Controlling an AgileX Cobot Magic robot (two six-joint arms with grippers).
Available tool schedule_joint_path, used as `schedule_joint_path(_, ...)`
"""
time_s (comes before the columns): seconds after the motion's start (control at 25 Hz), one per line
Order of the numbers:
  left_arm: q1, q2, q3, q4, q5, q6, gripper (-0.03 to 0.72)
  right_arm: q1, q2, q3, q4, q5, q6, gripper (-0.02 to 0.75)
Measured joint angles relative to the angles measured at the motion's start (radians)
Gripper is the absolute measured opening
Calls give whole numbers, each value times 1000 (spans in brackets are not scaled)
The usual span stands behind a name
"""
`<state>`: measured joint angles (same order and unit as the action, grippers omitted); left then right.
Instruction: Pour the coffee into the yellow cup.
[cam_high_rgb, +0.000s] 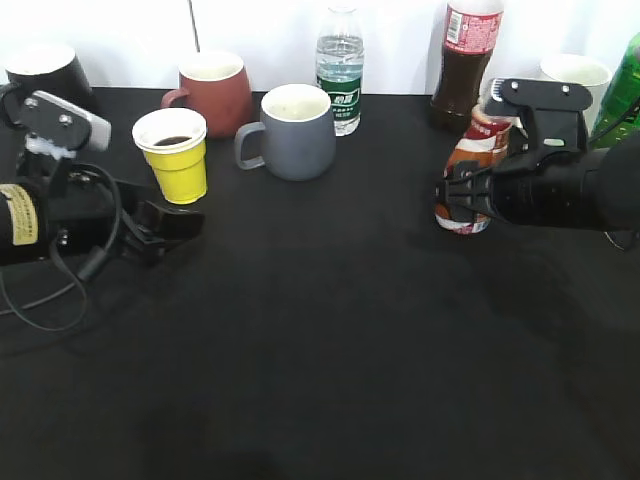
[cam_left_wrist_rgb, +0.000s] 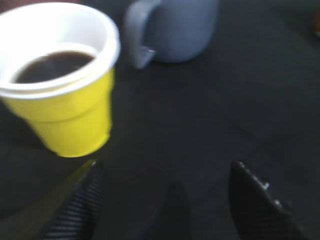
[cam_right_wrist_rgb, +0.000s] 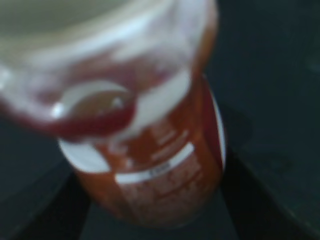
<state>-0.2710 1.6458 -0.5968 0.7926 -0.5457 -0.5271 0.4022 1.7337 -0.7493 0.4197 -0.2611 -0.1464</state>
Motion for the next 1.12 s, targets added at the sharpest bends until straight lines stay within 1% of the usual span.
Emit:
schedule_joint_path(0.2,-5,-1,0,0,2,-16,588,0,-6,0,0,73,-2,591)
schedule_joint_path(0.4,-5,-1,0,0,26,-25,588,0,-41,0,9,188,-4,591)
schedule_joint_path(0.56,-5,-52,0,1,111,-95,587,0,-86,1,2,318,-4,591)
schedule_joint_path(0.64,-6,-103,0,1,180,-166,587,0,-131,1,-6,401,-4,591)
schedule_joint_path(0.68,-14,-134,0,-1,241,-197,582,0,-156,1,-29,443,-4,591)
schedule_joint_path(0.72,-38,-169,1,-12,308,-209,566,0,-183,1,-52,491,-5,591)
schedule_joint_path(0.8,-125,-241,1,-123,483,-215,524,0,-228,1,-81,579,-5,591)
schedule_joint_path(0.88,-216,-295,1,-214,626,-215,510,0,-268,1,-102,635,-5,591)
schedule_joint_path(0.96,-289,-362,-1,-333,788,-215,508,0,-329,1,-165,681,-3,591)
schedule_joint_path(1.04,-348,-454,-27,-371,992,-215,508,0,-429,1,-215,732,4,591)
schedule_joint_path(1.12,-387,-567,-62,-377,1164,-192,493,0,-560,1,-229,792,7,591)
